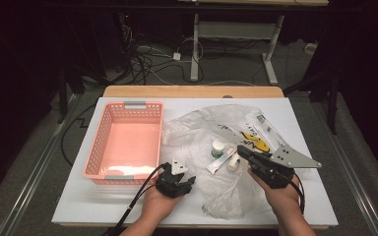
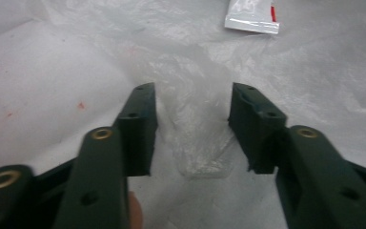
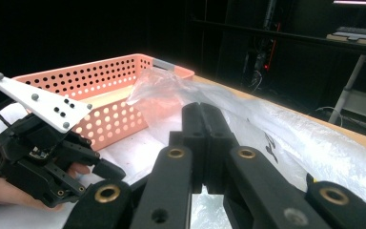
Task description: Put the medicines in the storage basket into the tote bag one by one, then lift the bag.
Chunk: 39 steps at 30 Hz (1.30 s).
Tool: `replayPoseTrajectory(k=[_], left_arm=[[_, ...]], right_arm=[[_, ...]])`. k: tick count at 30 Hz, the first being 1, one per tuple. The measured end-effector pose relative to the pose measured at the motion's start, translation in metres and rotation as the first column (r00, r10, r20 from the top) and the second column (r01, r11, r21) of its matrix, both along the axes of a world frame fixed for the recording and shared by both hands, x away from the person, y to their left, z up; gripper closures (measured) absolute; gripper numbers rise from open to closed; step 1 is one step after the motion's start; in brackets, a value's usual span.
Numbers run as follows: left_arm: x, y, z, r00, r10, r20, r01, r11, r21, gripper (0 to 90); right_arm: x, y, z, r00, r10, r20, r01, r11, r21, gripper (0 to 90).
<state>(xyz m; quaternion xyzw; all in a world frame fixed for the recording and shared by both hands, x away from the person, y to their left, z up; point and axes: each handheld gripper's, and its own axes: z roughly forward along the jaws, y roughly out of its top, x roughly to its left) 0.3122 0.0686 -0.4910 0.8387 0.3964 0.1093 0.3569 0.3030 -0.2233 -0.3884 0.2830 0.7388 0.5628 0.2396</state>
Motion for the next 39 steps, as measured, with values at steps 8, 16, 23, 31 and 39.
replayPoseTrajectory(k=[8,16,23,31,39], left_arm=[[-0.002,-0.003,0.000,0.9975,-0.070,0.014,0.070,0.9976,0.002,86.6],[-0.006,0.004,0.001,0.9972,-0.057,0.048,0.060,0.9966,-0.057,88.6],[-0.011,0.012,0.003,0.9949,-0.037,0.094,0.049,0.9908,-0.126,88.6],[-0.012,0.017,0.004,0.9938,-0.019,0.110,0.039,0.9826,-0.182,88.6],[-0.018,0.014,0.015,0.9853,-0.006,0.171,0.046,0.9717,-0.232,88.6]], right_arm=[[0.001,-0.001,-0.001,0.9999,-0.010,-0.005,0.010,1.000,0.002,90.0],[0.000,-0.001,0.000,0.9999,-0.011,0.002,0.011,1.000,0.003,90.0],[0.004,-0.003,-0.002,0.9997,-0.025,-0.008,0.025,1.000,0.006,90.0],[0.004,-0.002,-0.004,0.9996,-0.026,-0.005,0.027,1.000,0.002,90.0],[0.004,-0.006,-0.003,0.9992,-0.040,0.003,0.040,0.999,0.022,90.0]])
